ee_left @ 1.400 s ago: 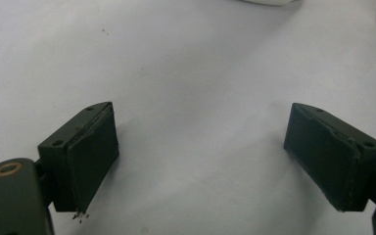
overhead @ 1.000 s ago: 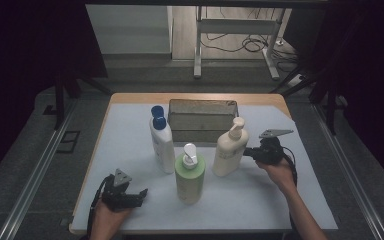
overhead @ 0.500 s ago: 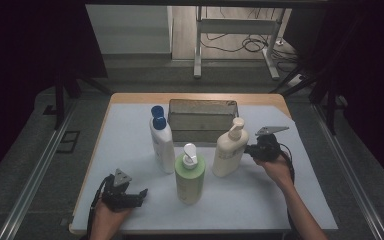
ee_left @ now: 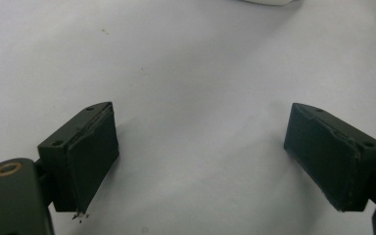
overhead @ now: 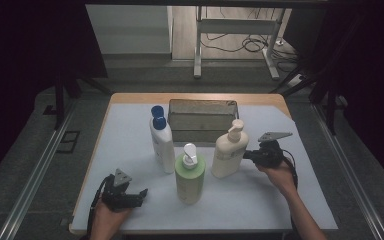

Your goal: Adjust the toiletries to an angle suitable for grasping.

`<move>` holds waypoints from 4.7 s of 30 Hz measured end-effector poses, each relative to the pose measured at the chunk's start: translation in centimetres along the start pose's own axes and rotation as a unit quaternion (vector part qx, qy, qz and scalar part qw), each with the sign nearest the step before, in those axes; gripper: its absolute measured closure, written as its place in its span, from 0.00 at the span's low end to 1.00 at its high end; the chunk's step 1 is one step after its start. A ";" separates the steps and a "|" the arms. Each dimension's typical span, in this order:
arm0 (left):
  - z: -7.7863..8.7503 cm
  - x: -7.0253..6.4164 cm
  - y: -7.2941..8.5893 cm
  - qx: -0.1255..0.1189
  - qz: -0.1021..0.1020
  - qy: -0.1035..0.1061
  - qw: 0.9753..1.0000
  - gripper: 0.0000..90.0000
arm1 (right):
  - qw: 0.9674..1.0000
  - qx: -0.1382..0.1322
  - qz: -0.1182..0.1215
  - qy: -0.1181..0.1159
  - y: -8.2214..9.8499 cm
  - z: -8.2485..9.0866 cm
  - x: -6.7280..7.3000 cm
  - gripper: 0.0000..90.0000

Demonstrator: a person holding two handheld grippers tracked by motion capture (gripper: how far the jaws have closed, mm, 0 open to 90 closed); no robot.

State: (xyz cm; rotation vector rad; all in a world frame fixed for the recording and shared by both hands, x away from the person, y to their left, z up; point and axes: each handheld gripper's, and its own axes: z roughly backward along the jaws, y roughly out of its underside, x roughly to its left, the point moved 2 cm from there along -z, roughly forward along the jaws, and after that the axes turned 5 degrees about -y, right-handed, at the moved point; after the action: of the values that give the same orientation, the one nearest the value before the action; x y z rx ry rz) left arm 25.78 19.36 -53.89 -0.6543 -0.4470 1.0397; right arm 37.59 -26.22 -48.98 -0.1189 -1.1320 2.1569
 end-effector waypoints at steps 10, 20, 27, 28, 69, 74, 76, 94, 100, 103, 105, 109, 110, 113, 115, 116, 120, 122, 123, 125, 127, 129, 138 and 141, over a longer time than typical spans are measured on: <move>0.0 0.0 0.0 0.000 -0.001 0.000 1.000 0.14 | 1.000 -0.003 0.009 -0.010 1.3 1.1 1.6 0.99; 0.0 0.0 0.0 0.001 -0.001 0.000 1.000 0.14 | 0.999 -0.009 0.022 -0.022 2.4 2.2 3.2 0.98; 0.0 0.0 0.0 0.000 -0.001 -0.001 1.000 0.14 | 0.999 0.005 0.040 -0.016 2.7 2.6 4.6 0.97; 0.0 0.0 0.0 0.000 -0.001 -0.001 1.000 0.14 | 0.999 0.011 0.037 -0.001 2.7 2.6 4.4 0.97; 0.0 0.0 0.0 0.001 -0.001 0.000 1.000 0.14 | 0.998 0.016 0.052 -0.031 4.0 1.0 6.3 0.98; 0.0 0.0 0.0 0.000 -0.001 0.000 1.000 0.14 | 0.998 0.018 0.054 -0.021 4.0 1.0 6.3 0.96; 0.0 0.0 0.0 0.001 -0.001 0.000 1.000 0.14 | 0.999 0.015 0.048 -0.018 4.1 1.3 6.3 0.94; 0.0 0.0 0.0 0.000 -0.001 0.000 1.000 0.14 | 0.998 0.002 0.059 -0.004 2.1 4.1 8.0 0.46; 0.0 0.0 0.0 0.000 -0.001 0.000 1.000 0.14 | 0.998 0.003 0.063 -0.001 1.0 4.1 8.1 0.40; 0.0 0.0 0.0 0.001 -0.001 0.000 1.000 0.14 | 0.998 0.003 0.069 -0.002 0.2 4.0 8.2 0.34; 0.0 0.0 0.0 0.000 -0.001 0.000 1.000 0.14 | 0.997 0.000 0.071 -0.002 -0.3 4.0 8.3 0.31; 0.0 0.0 0.0 0.000 0.000 0.000 1.000 0.14 | 0.997 -0.008 0.073 -0.007 -1.1 3.8 8.5 0.25; 0.0 0.0 0.0 0.000 0.000 0.000 1.000 0.14 | 0.997 -0.008 0.075 -0.008 -1.4 3.8 8.5 0.24; 0.0 0.0 0.0 0.000 0.000 0.000 1.000 0.14 | 0.997 -0.011 0.079 -0.014 -2.0 3.5 8.7 0.21; 0.0 0.0 0.0 0.000 0.000 0.000 1.000 0.14 | 0.997 -0.010 0.081 -0.015 -2.4 3.2 8.8 0.20; 0.0 0.0 0.0 0.000 0.000 0.000 1.000 0.14 | 0.997 -0.010 0.081 -0.015 -2.4 3.2 8.8 0.20; 0.0 0.0 0.0 0.000 0.000 0.000 1.000 0.14 | 0.996 -0.007 0.088 -0.020 -3.2 2.7 8.9 0.18; 0.0 0.0 0.0 0.000 0.000 0.000 1.000 0.14 | 0.996 -0.005 0.088 -0.020 -3.4 2.4 9.0 0.19; 0.0 0.0 0.0 0.000 0.000 0.000 1.000 0.14 | 0.996 -0.007 0.089 -0.023 -3.7 2.2 9.0 0.20; 0.0 0.0 0.0 0.000 0.000 0.000 1.000 0.14 | 0.996 -0.013 0.090 -0.026 -4.0 1.9 9.1 0.22; 0.0 0.0 0.0 0.000 0.000 0.000 1.000 0.14 | 0.995 -0.017 0.089 -0.028 -4.3 1.7 9.1 0.23; 0.0 0.0 0.0 0.000 0.000 0.000 1.000 0.14 | 0.995 -0.017 0.093 -0.032 -4.6 1.4 9.1 0.25; 0.0 0.0 0.0 0.000 0.000 0.000 1.000 0.14 | 0.994 -0.016 0.103 -0.038 -4.9 0.8 9.1 0.31; 0.0 0.0 0.0 0.000 0.000 0.000 1.000 0.14 | 0.992 -0.013 0.122 -0.040 -4.8 1.1 9.3 0.39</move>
State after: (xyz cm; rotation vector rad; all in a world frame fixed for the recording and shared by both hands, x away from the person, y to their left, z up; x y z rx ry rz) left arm 25.80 19.36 -53.90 -0.6543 -0.4466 1.0396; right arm 32.65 -19.51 -42.61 -0.1936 -1.2470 2.3808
